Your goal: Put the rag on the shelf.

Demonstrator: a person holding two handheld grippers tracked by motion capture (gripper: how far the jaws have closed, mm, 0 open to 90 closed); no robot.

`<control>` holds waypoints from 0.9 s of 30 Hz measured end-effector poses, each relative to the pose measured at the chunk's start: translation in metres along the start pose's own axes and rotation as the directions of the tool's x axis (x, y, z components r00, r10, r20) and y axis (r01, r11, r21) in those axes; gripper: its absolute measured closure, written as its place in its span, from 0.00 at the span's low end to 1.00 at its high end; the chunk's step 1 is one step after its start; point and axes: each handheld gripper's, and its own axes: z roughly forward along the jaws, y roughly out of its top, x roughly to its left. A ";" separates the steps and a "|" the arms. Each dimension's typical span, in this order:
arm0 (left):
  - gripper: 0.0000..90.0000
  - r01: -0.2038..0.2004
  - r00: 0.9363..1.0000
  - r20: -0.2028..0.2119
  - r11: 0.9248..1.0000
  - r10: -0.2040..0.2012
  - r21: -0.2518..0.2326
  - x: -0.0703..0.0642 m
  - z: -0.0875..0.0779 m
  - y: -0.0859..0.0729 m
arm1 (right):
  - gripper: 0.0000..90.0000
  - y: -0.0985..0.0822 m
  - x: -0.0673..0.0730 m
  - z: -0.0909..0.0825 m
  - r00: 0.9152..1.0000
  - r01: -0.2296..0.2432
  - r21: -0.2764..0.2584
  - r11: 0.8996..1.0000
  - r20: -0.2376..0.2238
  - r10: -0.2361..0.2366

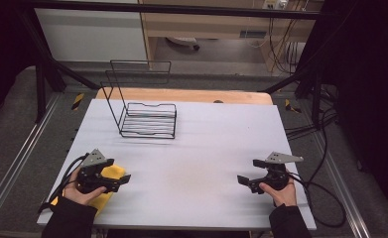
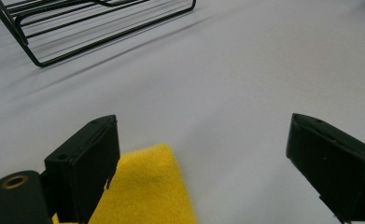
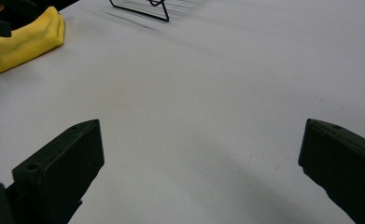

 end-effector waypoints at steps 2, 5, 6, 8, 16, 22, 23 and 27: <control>0.11 0.001 1.000 -0.002 1.000 -0.001 0.002 0.000 0.000 0.000 | 0.01 0.000 0.000 0.000 1.000 0.000 0.002 1.000 -0.001 0.000; 0.13 -0.003 1.000 0.000 1.000 0.003 0.003 -0.001 -0.001 0.001 | 0.01 0.000 0.000 0.001 1.000 0.002 0.007 1.000 -0.002 -0.002; 0.13 -0.006 1.000 -0.007 1.000 0.006 0.004 -0.002 -0.001 0.001 | 0.01 -0.001 0.001 0.001 1.000 0.004 0.007 1.000 0.000 -0.004; 0.14 -0.006 1.000 -0.012 1.000 0.006 0.010 -0.002 -0.002 0.001 | 0.01 -0.001 0.001 0.002 1.000 0.003 0.007 1.000 0.003 -0.003; 0.27 -0.006 0.998 -0.068 0.997 0.011 0.079 -0.003 -0.001 -0.002 | 0.01 -0.001 0.002 0.002 1.000 -0.001 0.014 1.000 0.006 0.001; 0.43 0.024 0.995 -0.099 0.991 -0.011 0.135 -0.003 -0.003 -0.004 | 0.01 -0.002 0.002 0.004 1.000 0.003 0.016 1.000 0.005 -0.003; 0.45 0.024 0.995 -0.099 0.991 -0.011 0.135 -0.003 -0.003 -0.004 | 0.01 -0.002 0.002 0.004 1.000 0.003 0.016 1.000 0.005 -0.003; 0.54 0.026 0.994 -0.109 0.984 -0.007 0.177 -0.005 -0.001 -0.006 | 0.01 -0.002 0.002 0.003 1.000 0.004 0.016 1.000 0.007 -0.004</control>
